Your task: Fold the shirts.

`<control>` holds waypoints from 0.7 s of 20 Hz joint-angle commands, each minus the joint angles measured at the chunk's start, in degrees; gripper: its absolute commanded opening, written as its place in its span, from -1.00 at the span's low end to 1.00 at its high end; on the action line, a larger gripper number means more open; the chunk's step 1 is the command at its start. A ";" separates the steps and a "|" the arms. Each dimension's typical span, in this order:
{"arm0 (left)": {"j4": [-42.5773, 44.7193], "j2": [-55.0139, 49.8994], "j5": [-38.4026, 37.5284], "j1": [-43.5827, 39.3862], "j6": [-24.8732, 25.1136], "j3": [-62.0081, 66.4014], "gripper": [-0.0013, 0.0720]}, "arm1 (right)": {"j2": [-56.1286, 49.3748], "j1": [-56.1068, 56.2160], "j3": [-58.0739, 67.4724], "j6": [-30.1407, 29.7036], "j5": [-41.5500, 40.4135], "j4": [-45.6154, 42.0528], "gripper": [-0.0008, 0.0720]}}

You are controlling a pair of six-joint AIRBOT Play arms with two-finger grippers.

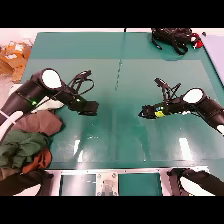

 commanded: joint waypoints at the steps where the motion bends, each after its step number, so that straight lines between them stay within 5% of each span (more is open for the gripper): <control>1: -0.04 -0.04 -0.07 -0.02 0.02 -0.02 -0.91 | 0.00 0.07 -0.09 0.02 0.00 0.02 -0.94; 14: -0.61 -0.09 0.94 0.00 0.04 -0.02 -0.91 | -0.15 0.07 -0.33 0.02 -0.17 0.00 -0.94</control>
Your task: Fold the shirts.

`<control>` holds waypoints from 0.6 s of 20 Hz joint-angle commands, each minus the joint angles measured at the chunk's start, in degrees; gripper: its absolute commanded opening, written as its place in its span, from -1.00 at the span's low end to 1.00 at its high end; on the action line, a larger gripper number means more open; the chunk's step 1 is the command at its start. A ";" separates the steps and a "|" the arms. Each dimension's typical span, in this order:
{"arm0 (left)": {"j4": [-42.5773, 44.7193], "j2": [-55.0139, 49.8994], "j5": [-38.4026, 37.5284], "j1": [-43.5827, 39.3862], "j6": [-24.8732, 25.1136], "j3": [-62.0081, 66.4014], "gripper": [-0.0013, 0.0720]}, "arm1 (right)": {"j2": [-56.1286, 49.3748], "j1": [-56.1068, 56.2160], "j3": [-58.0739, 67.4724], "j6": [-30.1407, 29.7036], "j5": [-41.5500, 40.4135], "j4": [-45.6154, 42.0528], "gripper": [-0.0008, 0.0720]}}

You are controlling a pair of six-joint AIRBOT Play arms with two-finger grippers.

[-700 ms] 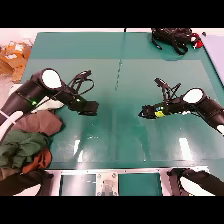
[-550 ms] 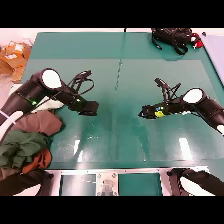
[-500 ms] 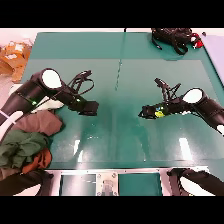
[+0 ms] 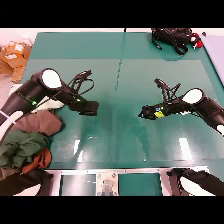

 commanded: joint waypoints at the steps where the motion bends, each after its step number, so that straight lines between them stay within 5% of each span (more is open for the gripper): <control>1: 0.00 -0.04 1.70 0.00 0.02 0.00 -0.91 | -0.07 0.09 -0.02 0.04 -0.11 0.09 -0.94; 8: 0.33 -0.04 15.43 0.00 1.33 0.00 -0.91 | -0.09 0.07 -0.02 0.04 -1.31 1.36 -0.94; 11: 12.46 -0.04 16.11 0.79 3.41 0.90 -0.91 | -0.09 0.07 0.00 0.04 -2.10 1.36 -0.94; 12: 19.89 -0.04 14.88 1.88 2.29 1.73 -0.46 | -0.09 0.07 0.00 0.04 -2.08 1.38 -0.94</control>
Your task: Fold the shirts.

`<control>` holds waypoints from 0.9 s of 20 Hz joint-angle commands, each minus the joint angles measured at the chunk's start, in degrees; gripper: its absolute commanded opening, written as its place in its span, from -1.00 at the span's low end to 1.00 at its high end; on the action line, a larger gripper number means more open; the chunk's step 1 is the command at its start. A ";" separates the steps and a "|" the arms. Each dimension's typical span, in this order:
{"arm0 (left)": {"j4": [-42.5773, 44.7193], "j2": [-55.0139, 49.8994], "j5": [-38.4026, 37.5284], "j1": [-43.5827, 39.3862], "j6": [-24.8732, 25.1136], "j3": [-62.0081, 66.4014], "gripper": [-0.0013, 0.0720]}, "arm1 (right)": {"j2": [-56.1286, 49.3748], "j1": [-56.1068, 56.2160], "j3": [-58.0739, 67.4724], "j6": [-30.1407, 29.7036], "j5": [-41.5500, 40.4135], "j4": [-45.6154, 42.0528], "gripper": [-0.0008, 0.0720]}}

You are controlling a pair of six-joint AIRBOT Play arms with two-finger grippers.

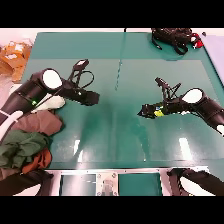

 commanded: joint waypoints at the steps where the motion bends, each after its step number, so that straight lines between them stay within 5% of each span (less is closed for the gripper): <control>1: 22.49 -0.04 0.15 2.86 -3.06 1.64 0.72 | -0.04 0.02 0.00 0.04 -0.63 0.11 -0.94; 2: 30.32 -0.07 -0.42 4.74 -7.15 1.68 1.00 | -0.04 0.00 0.00 0.04 -0.96 0.09 -0.91; 5: 39.06 -0.83 -0.96 13.73 -9.49 1.51 1.00 | -0.04 0.00 0.00 0.04 -4.28 0.09 -0.19; 7: 38.93 -2.40 -0.63 20.35 -9.53 0.79 1.00 | -0.04 0.00 0.00 0.04 -6.67 0.09 -0.12; 10: 38.66 -6.95 0.09 28.15 -9.51 0.72 1.00 | -0.04 0.00 -0.02 0.04 -10.40 0.07 0.43; 15: 36.13 -15.04 6.51 32.00 -9.49 0.74 0.97 | -0.04 0.00 0.00 0.04 -14.16 0.09 0.43; 16: 35.19 -15.89 7.02 32.02 -9.51 0.74 0.54 | -0.04 -0.02 0.00 0.04 -14.21 0.07 0.42; 18: 35.04 -16.22 6.45 32.02 -9.16 1.20 -0.91 | -0.04 -0.81 0.00 0.02 -14.08 0.07 0.27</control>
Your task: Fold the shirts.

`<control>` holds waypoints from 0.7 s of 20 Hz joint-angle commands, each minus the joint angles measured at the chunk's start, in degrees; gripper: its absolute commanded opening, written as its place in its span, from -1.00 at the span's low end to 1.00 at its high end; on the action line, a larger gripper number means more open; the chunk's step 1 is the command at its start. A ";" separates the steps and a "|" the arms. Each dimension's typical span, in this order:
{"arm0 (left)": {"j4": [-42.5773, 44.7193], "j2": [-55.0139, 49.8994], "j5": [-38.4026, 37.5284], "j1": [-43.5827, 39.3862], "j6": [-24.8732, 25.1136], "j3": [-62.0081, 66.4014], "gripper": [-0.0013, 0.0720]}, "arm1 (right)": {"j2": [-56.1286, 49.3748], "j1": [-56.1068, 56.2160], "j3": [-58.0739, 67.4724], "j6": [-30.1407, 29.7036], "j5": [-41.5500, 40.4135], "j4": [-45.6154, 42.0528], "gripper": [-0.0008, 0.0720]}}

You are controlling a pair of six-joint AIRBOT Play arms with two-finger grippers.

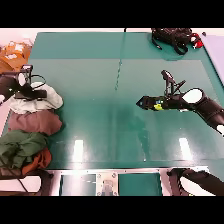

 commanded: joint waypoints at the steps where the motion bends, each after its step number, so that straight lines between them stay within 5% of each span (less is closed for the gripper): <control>1: -1.29 -2.01 0.07 0.96 0.92 1.29 -0.92 | -0.02 -1.27 0.00 0.02 -1.09 -0.02 0.01; 4: -8.52 -1.99 -7.19 0.57 7.52 8.44 -0.92 | 0.04 -4.63 0.00 0.02 0.70 0.00 -0.67; 14: -26.16 1.55 -11.87 -27.78 13.16 38.82 -0.92 | 0.26 -18.16 0.04 0.00 8.17 0.00 -0.85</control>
